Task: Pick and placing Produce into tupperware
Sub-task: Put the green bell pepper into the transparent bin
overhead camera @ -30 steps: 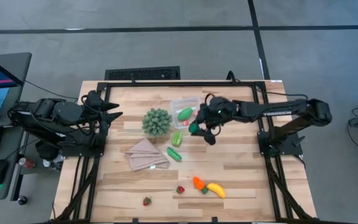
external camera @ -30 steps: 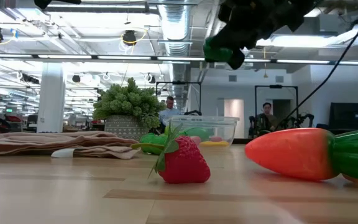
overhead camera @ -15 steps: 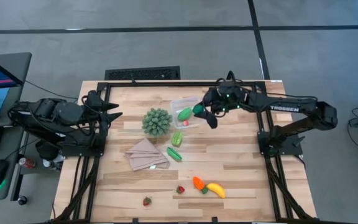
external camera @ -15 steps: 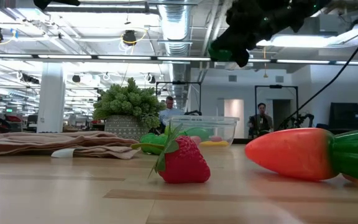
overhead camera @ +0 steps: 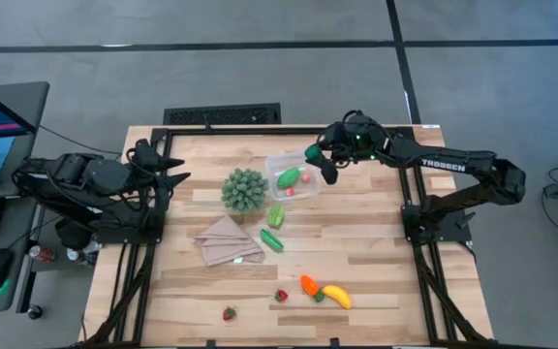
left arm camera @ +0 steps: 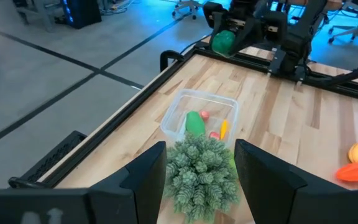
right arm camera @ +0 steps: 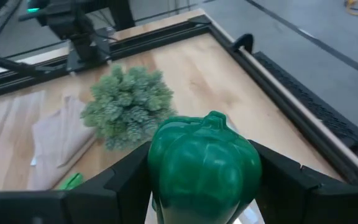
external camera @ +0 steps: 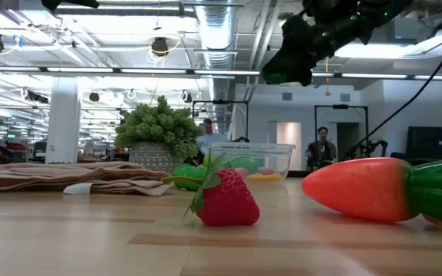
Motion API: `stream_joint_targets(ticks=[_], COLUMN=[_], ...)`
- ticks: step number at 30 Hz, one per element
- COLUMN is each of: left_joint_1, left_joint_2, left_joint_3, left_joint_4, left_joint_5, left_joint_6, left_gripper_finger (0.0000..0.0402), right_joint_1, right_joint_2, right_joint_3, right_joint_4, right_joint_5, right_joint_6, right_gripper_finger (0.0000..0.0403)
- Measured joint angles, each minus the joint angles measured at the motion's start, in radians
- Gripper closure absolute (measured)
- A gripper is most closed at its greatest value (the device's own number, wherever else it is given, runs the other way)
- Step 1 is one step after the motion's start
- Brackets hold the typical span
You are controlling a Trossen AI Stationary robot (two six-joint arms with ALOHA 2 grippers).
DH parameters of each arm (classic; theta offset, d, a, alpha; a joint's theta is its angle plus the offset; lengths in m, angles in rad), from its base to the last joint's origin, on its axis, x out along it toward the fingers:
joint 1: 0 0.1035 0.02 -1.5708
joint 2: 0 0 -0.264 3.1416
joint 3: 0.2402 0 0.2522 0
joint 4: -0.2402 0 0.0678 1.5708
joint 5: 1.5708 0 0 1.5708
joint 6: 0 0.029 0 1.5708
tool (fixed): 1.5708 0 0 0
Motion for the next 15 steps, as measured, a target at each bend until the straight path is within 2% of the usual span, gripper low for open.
stream_joint_targets(ticks=[5,15], left_joint_1=[0.000,0.000], left_joint_2=[0.000,0.000], left_joint_3=[0.000,0.000], left_joint_4=[0.000,0.000], left_joint_5=[-0.011,-0.011], left_joint_6=[0.000,-0.004], left_gripper_finger=[0.0221,0.0221], right_joint_1=[0.001,0.006], right_joint_2=[0.045,0.236], right_joint_3=[0.000,0.000], right_joint_4=[0.031,0.213], right_joint_5=[0.035,0.036], right_joint_6=[0.018,0.083], right_gripper_finger=[0.0178,0.0179])
